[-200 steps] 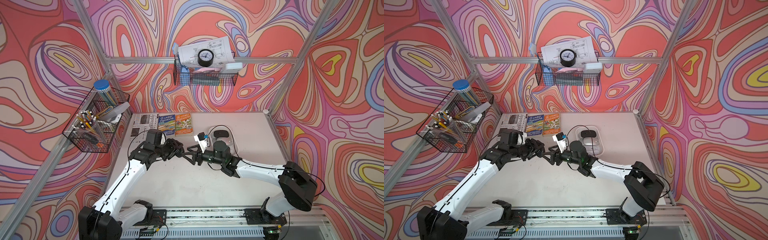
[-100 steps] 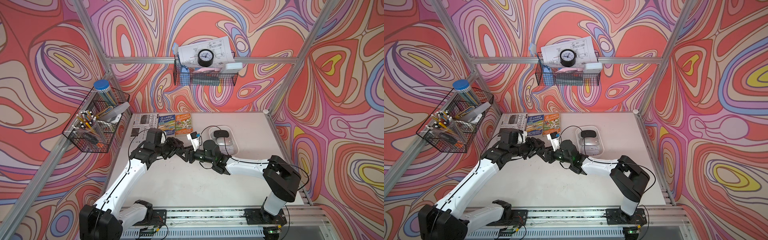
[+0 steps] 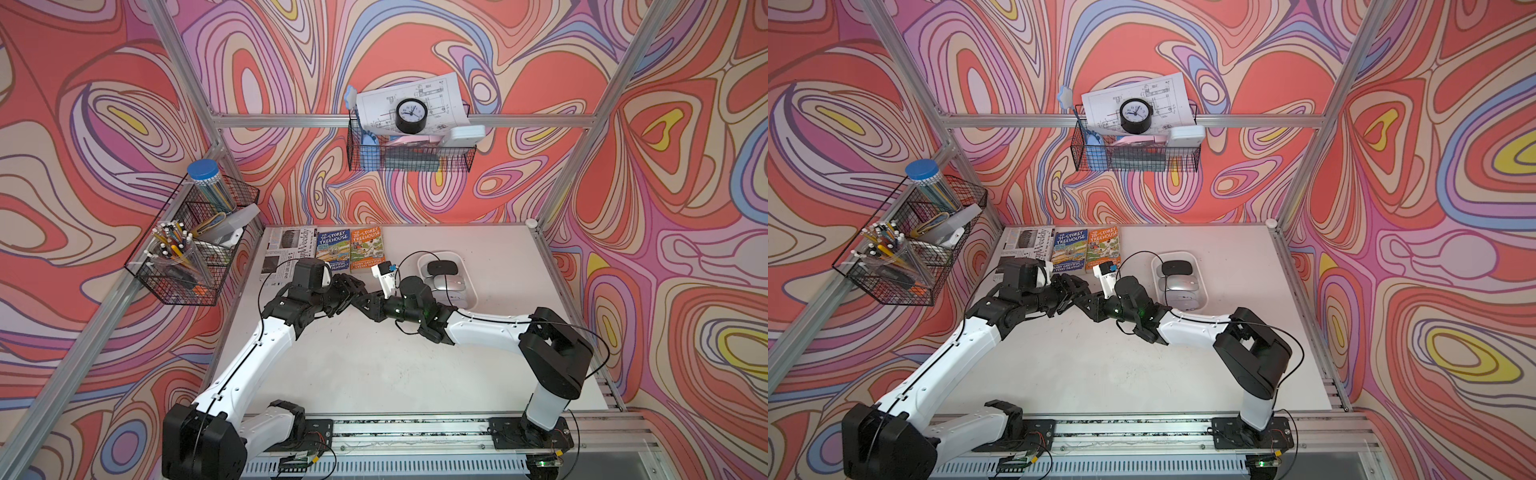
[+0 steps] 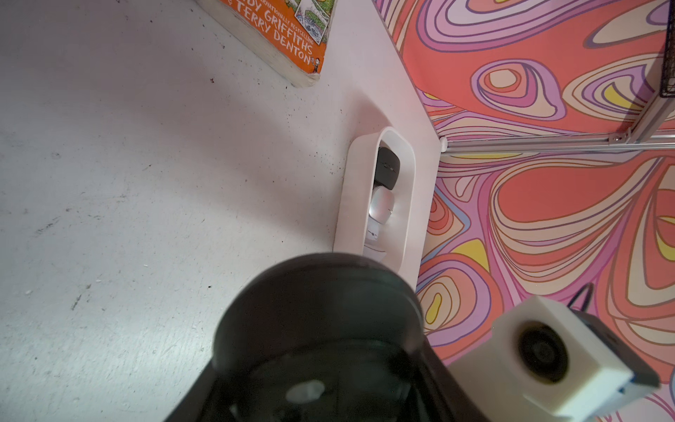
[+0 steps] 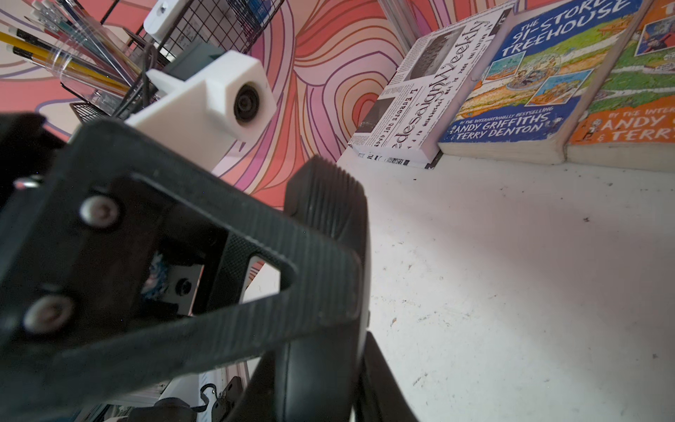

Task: Put the mouse in the storage box
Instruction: Pick up the mouse from the center of the board.

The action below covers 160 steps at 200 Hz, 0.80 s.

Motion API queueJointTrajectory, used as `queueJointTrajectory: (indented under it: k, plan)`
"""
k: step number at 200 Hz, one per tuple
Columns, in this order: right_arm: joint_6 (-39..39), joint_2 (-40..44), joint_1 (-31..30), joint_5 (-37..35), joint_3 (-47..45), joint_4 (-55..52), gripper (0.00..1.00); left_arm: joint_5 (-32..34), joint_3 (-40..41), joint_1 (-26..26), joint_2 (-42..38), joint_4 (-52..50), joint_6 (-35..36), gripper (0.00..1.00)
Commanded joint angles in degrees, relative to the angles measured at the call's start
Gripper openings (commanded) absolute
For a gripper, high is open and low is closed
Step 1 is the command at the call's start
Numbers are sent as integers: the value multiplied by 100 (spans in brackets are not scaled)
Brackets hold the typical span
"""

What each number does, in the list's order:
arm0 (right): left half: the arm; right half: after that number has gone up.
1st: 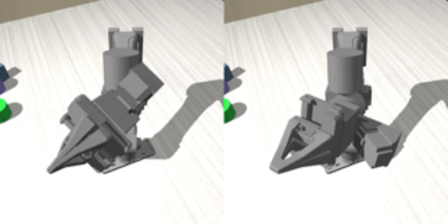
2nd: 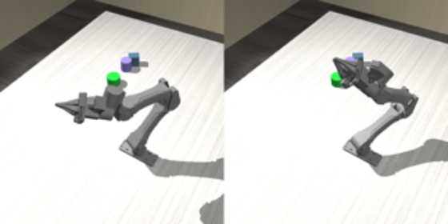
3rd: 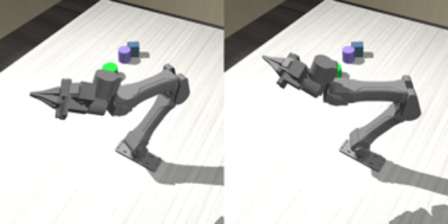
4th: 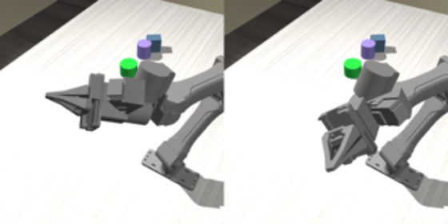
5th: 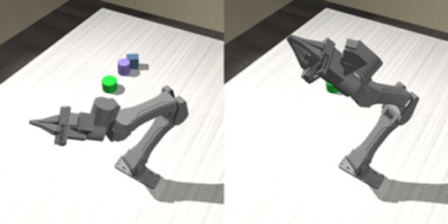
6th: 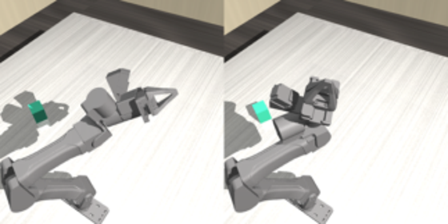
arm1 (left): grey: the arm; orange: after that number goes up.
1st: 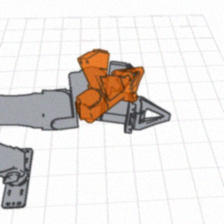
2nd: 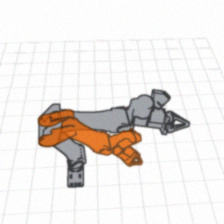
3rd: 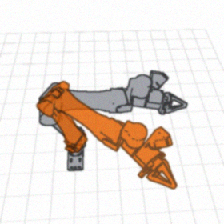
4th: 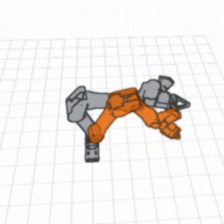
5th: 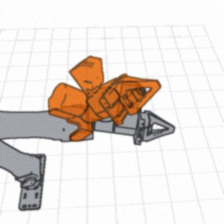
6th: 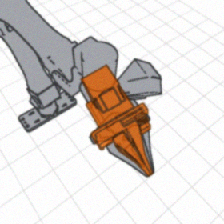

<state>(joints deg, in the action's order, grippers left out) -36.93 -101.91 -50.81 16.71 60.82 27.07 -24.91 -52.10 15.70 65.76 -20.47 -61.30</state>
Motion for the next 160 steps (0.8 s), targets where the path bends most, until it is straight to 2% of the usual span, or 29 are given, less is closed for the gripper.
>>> queueJointTrajectory:
  k: [1, 29, 55, 79, 107, 133, 160]
  plan:
    - [380, -10, -31, -199, 74, 141, 5, -318, 97, 64, 32, -56, 42, 60]
    - [680, 172, -29, -406, -39, 35, 3, -269, 96, 64, 30, -106, 99, 85]
    - [994, 313, 88, -541, -115, -289, 2, -198, 49, 60, 22, -205, 125, 98]
    - [1301, 634, 418, -698, -364, -697, 2, 74, -118, 49, -59, -555, 281, 99]
    - [1619, 1162, 1117, -1006, -742, -1501, 2, 466, -191, 51, -245, -870, 455, 98]
    - [2001, 1653, 1776, -1622, -1044, -2221, 2, 625, -196, 46, -347, -1024, 558, 98]
    - [2523, 1723, 2116, -2470, -894, -3022, 2, 690, -204, 47, -335, -1129, 658, 98]
